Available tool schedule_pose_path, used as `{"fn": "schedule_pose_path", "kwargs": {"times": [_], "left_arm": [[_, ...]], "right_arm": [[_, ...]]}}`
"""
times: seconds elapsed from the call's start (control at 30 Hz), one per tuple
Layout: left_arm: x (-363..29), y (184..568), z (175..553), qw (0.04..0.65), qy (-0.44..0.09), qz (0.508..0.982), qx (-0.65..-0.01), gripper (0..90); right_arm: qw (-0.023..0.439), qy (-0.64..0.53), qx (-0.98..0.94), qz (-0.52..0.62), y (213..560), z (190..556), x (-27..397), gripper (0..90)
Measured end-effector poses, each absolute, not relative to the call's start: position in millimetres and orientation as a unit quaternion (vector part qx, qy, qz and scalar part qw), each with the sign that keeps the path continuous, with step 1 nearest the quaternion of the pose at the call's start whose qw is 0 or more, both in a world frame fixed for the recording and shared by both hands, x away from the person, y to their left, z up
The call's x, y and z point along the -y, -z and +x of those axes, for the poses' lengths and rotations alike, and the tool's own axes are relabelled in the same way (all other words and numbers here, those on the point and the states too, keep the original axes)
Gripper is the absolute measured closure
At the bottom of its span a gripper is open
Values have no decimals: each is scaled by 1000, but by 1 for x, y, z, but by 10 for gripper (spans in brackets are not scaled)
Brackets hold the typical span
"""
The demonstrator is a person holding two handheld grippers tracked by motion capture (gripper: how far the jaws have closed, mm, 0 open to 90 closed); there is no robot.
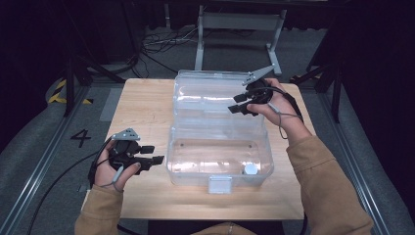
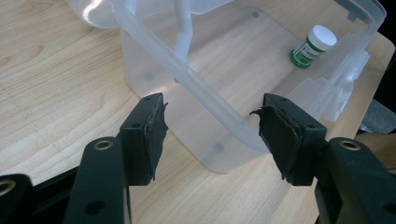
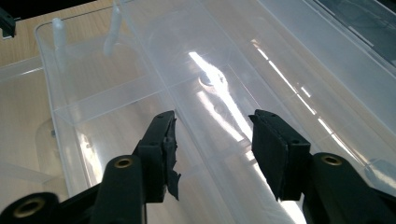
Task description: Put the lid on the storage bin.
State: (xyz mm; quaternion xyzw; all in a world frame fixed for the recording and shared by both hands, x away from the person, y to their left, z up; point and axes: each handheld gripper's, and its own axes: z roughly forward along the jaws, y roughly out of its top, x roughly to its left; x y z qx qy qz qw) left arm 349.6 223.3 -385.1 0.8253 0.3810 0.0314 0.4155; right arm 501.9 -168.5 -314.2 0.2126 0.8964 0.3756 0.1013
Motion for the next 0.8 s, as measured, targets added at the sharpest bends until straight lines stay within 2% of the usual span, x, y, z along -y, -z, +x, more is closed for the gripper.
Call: {"fn": "schedule_pose_path", "kwargs": {"times": [0.03,0.07,0.1,0.37,0.8], "left_arm": [[-222,386,350,412,-22,825,-386,406],[-222,386,350,412,-22,825,-386,404],[-220,386,349,412,-22,826,-384,405],[-212,385,346,410,-22,833,-371,419],[-183,382,340,415,-8,853,-316,434]], "right_arm": [[97,-373,-900,204,314,502,168,582],[97,-373,-900,204,314,502,168,582],[81,-376,-900,203,312,498,166,713],[88,-378,-900,200,312,491,165,772],[92,-386,-895,205,313,485,168,785]]}}
